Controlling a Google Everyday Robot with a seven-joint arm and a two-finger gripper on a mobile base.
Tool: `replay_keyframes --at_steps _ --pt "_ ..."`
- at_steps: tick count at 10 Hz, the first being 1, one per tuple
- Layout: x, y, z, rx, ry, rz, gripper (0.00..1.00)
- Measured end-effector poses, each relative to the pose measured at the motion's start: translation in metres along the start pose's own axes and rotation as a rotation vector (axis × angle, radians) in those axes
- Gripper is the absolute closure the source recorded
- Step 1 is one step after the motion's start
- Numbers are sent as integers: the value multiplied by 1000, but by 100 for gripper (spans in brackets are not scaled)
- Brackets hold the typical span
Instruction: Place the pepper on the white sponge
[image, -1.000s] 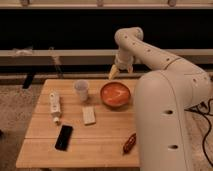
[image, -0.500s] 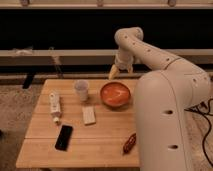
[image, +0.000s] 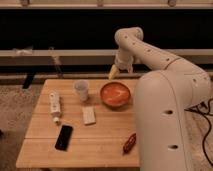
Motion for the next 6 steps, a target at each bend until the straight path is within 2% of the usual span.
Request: replay_keyframes --at_steps 4,6 --pt "1 0 0 3 3 -2 20" --pt "11 0 0 23 -23 -19 20"
